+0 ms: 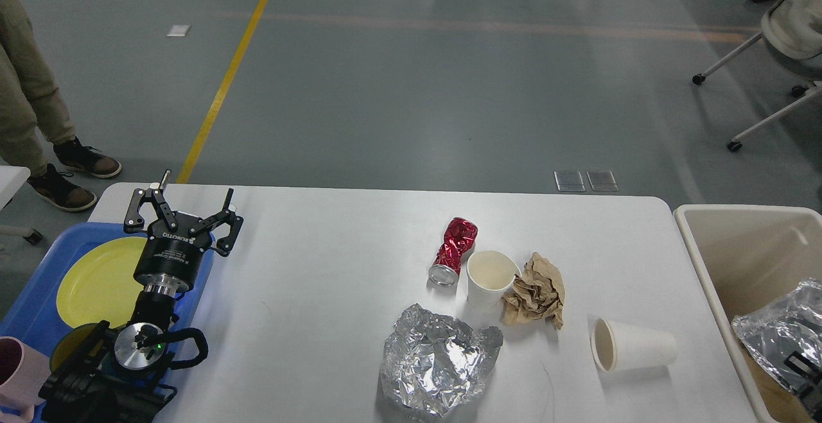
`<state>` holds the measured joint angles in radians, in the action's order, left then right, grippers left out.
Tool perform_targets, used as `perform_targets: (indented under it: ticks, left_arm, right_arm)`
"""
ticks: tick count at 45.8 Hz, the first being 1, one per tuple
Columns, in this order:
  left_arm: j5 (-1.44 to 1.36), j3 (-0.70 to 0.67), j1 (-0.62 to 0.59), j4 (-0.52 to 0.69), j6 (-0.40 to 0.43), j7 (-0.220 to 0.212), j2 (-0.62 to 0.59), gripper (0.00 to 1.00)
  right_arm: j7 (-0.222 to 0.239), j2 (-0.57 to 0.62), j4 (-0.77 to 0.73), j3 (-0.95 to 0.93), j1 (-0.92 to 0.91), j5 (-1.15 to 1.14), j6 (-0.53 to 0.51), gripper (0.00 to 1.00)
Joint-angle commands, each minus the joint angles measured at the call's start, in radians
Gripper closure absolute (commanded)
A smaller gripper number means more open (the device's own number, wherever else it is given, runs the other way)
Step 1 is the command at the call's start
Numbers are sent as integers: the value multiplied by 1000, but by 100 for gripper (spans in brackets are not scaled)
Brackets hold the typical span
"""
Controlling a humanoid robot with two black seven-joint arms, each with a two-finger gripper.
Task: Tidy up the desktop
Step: 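Lower the foil tray into the white bin and release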
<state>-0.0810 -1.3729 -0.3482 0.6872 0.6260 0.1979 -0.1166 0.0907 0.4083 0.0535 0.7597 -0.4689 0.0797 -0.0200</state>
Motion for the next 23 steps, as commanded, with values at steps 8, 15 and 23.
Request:
perform_targets:
  ticks: [8,15,23]
  left_arm:
    - [1,0,0,0,1,0,0,4]
    - [0,0,0,0,1,0,0,4]
    - [0,0,0,0,1,0,0,4]
  right_arm:
    - [-5,-2,3,4,27,-1,133,0]
    - [-5,0,9,4,36,-1,146,0]
    - [-3,4,22,4,26,-3,143,0]
